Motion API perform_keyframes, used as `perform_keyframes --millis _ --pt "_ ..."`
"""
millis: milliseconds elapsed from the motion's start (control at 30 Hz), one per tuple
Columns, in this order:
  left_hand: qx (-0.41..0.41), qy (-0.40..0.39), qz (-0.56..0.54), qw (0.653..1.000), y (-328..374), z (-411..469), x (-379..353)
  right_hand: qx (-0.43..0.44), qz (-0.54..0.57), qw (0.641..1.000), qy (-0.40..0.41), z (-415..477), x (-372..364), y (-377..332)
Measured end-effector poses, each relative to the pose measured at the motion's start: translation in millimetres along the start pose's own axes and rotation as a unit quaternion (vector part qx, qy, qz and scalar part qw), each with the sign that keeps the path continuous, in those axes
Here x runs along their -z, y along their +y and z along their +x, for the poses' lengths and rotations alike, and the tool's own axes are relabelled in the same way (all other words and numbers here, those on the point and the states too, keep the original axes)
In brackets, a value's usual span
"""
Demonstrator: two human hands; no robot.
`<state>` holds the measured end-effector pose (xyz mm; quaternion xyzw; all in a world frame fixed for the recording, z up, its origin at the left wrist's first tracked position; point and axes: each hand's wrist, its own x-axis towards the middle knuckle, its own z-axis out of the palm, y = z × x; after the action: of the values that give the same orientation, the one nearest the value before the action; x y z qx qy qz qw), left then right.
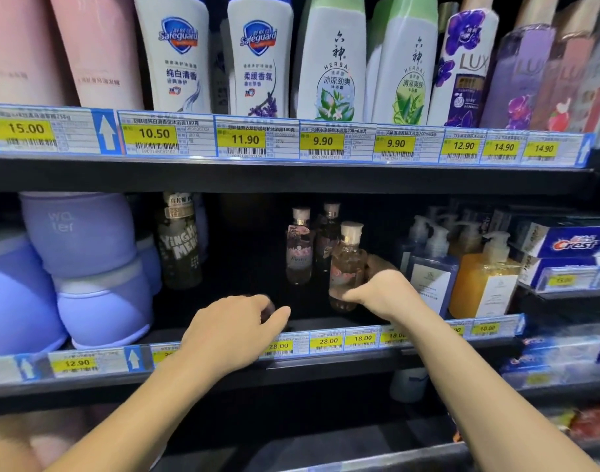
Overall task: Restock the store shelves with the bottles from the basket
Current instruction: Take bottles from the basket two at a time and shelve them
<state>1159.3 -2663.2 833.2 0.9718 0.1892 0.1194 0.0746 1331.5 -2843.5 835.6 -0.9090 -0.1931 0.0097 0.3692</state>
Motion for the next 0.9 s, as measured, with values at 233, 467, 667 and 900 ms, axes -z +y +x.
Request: perform_keyframes --millis 233,467,667,900 --pt "-0.002 -0.003 0.005 1.000 0 2 -2 0.004 -0.026 0.999 0.044 3 -3 0" --pt "0.003 -0.001 0.016 1.000 2 -2 -1 0.011 -0.056 0.998 0.018 33 -6 -17" --pt "-0.004 0.001 0.018 1.000 1 -2 -2 0.027 -0.036 0.999 0.019 50 -8 -20" --pt "-0.012 -0.006 0.011 1.000 1 -3 0 0.020 -0.039 0.999 0.012 49 -6 -19"
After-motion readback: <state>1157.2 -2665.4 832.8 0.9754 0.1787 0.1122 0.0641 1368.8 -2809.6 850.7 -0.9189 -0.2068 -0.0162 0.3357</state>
